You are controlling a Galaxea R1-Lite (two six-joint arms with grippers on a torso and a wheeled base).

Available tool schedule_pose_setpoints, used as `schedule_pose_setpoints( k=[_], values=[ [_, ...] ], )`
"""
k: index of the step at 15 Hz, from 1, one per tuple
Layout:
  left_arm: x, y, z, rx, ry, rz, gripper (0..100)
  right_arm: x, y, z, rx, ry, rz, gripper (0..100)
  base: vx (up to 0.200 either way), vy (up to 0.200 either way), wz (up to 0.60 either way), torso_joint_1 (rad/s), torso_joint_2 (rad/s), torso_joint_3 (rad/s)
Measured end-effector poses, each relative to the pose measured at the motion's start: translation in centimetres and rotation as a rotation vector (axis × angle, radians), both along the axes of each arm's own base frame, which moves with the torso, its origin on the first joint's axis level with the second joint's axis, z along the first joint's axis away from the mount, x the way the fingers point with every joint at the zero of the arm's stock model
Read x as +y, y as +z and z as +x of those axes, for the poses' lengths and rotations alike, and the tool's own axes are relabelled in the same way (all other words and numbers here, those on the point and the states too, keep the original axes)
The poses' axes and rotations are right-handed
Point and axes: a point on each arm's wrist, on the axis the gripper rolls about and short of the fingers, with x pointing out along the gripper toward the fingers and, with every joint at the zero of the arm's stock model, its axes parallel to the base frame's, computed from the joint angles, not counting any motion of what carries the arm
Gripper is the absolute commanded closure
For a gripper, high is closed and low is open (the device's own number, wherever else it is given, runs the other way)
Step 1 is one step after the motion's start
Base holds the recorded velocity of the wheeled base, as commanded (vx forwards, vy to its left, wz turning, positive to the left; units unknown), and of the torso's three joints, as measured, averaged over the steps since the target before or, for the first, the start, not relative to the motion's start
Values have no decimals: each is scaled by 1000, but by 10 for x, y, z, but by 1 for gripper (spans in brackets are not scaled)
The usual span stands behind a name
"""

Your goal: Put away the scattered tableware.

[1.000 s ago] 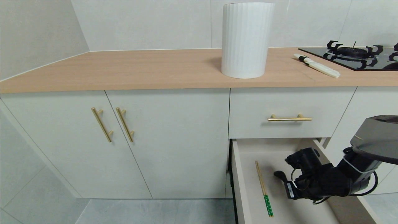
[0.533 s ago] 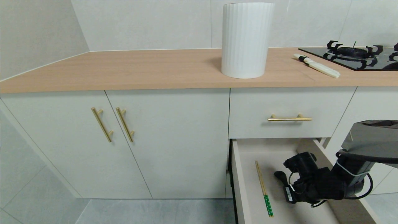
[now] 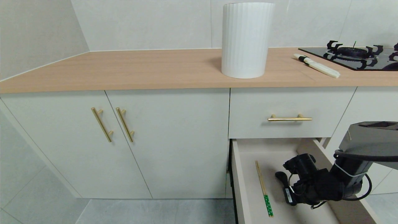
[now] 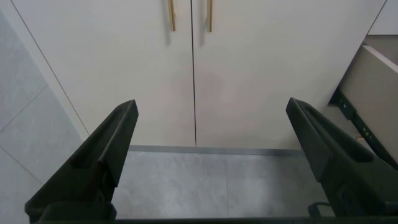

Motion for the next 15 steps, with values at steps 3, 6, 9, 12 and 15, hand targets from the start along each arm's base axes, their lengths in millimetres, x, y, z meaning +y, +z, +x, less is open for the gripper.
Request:
schedule_pose_setpoints(
  k=[3, 6, 9, 12, 15],
  values=[
    [0, 0, 0, 0, -1, 1, 0, 0, 0, 0, 1, 0, 0, 0, 0, 0, 0, 0, 0, 0],
    [0, 0, 0, 0, 0, 0, 0, 0, 0, 0, 0, -1, 0, 0, 0, 0, 0, 0, 0, 0],
    [0, 0, 0, 0, 0, 0, 0, 0, 10, -1, -22, -4, 10, 0, 0, 0, 0, 0, 0, 0],
    [0, 0, 0, 0, 0, 0, 0, -2, 51, -10, -96, -5, 37, 0, 0, 0, 0, 0, 0, 0],
    [0, 0, 0, 0, -1, 8, 0, -4, 102, -35, -133, 12, 52, 0, 0, 0, 0, 0, 0, 0]
  ],
)
